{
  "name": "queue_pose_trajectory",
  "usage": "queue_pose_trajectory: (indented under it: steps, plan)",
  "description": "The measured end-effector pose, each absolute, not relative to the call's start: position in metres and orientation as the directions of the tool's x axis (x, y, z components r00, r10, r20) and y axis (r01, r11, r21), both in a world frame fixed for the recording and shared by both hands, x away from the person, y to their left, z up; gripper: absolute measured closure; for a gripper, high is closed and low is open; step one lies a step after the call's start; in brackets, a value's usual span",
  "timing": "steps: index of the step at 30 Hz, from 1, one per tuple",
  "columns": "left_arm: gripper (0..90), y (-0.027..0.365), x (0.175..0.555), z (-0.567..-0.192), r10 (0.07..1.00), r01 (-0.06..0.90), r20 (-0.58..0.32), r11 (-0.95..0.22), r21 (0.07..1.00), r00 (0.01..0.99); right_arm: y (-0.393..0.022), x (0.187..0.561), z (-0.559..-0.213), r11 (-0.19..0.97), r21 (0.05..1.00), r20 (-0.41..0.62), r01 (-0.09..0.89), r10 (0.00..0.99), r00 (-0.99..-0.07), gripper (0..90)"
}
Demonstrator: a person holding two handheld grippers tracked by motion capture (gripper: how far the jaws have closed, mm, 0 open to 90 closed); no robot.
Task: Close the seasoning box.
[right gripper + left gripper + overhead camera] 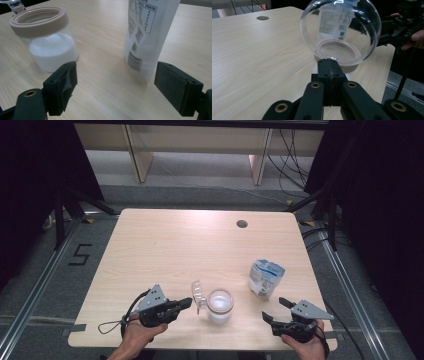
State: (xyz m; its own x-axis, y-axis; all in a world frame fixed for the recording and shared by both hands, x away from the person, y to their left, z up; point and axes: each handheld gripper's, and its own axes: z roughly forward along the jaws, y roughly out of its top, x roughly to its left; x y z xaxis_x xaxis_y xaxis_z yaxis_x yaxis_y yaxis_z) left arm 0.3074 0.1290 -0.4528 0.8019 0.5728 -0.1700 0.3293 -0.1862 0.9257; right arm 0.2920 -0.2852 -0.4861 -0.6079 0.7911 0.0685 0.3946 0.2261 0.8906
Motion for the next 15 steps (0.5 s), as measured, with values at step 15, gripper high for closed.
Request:
queue_pose_trajectory:
  steps: [15]
  plan:
    - [89.5,0.1207,0.3089,-0.4485,0.56,0.304,-0.143,-0.205,0.93,0.816,-0.2843,0.2917,-0.4861,0.228,0.889,0.069,0.397,0.791,-0.608,19.7]
